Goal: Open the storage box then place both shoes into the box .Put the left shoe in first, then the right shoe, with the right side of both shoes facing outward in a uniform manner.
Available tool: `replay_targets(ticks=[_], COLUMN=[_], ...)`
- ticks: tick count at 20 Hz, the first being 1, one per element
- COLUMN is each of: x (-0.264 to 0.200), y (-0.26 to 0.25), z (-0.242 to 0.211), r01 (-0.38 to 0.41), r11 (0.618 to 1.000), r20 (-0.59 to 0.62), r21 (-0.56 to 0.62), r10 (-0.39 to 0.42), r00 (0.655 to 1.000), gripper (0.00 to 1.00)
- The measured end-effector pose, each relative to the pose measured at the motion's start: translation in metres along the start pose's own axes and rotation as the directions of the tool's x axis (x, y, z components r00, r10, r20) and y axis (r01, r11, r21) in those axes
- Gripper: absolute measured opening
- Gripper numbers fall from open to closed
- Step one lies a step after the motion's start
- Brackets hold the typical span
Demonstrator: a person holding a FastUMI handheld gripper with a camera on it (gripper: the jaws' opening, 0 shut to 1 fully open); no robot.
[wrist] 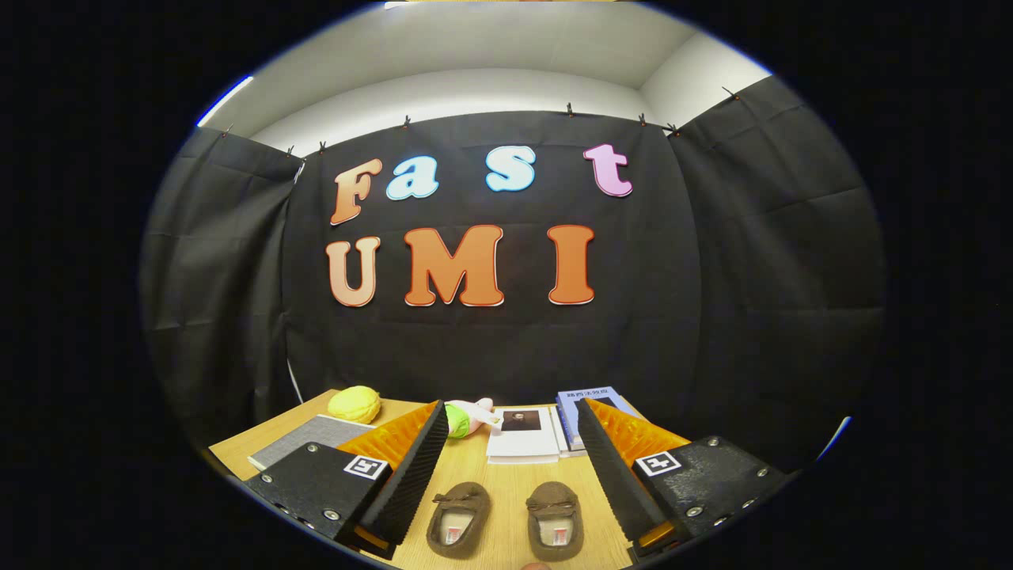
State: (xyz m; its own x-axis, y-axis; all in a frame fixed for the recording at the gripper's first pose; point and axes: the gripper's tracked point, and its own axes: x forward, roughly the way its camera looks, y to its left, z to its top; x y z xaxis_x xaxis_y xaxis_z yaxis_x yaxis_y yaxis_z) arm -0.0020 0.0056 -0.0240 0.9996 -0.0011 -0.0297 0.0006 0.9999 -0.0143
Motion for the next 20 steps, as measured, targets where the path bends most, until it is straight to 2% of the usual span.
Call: replay_targets(ticks=[8, 15, 20], x=[-0.017, 0.008, 0.032], y=[0.013, 0.022, 0.056], z=[-0.021, -0.035, -0.059], r01=[-0.024, -0.089, -0.198], r11=[1.000, 0.994, 0.972], r20=[-0.014, -0.052, -0.107], r21=[0.015, 0.062, 0.130], r10=[0.024, 0.092, 0.212], r00=[1.000, 0.994, 0.971], gripper=[0.98, 0.98, 0.98])
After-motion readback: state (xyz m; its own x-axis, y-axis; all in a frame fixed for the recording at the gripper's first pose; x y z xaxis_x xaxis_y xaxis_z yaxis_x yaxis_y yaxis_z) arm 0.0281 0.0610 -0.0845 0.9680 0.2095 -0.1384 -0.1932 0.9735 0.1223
